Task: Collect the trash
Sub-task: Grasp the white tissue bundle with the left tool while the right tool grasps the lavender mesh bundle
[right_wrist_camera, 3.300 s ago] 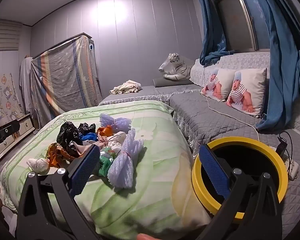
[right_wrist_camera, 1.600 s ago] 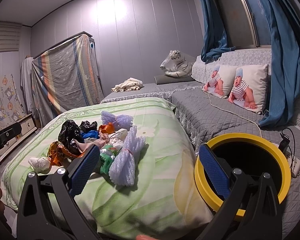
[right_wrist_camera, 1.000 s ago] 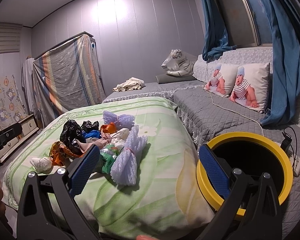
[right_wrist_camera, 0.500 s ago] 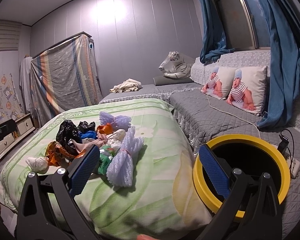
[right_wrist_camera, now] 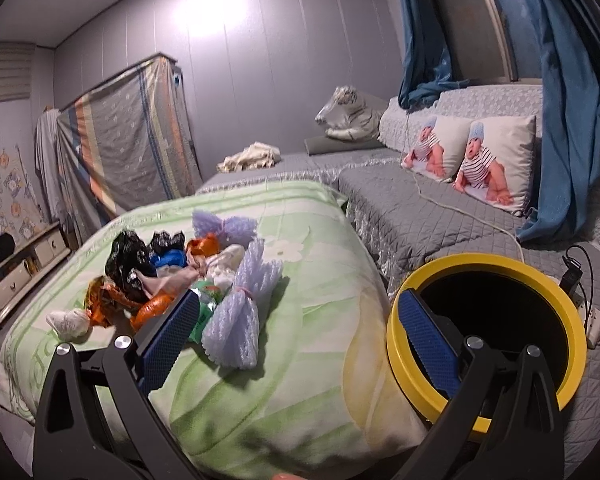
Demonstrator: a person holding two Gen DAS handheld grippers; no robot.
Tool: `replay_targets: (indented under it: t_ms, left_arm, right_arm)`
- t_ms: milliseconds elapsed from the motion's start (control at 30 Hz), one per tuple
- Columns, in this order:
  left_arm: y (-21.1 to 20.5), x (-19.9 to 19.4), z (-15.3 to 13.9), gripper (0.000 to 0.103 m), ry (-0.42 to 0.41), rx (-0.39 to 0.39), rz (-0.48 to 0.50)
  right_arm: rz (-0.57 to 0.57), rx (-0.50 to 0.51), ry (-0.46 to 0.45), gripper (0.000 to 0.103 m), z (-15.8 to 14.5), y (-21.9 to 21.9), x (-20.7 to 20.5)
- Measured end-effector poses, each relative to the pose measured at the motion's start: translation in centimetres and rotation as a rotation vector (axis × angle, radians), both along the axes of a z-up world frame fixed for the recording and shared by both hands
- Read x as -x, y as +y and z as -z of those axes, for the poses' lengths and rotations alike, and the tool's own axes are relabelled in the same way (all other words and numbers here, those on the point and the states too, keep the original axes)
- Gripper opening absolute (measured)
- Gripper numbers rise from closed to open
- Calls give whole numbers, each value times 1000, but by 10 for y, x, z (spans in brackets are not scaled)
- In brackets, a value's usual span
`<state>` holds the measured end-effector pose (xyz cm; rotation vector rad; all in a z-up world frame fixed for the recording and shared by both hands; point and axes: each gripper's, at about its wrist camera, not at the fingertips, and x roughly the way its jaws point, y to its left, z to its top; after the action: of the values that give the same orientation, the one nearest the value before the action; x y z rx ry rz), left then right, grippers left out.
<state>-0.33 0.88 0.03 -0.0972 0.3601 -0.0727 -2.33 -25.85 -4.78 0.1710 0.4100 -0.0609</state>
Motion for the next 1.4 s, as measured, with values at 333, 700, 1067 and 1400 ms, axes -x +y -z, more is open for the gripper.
replay_targets:
  t_ms: [333, 700, 1067, 1400]
  left_arm:
    - [53, -17, 32, 96, -15, -212, -32]
    - [86, -67, 73, 96, 190, -42, 31]
    - [78, -90, 80, 96, 239, -91, 90]
    - [67, -100, 86, 91, 252, -201, 203]
  right_arm:
    - [-144, -21, 147, 95, 9, 1, -33]
    - [-237, 0, 231, 95, 18, 24, -67]
    - [-357, 41, 327, 95, 29, 55, -98]
    - [-356, -47, 387, 88, 33, 41, -116]
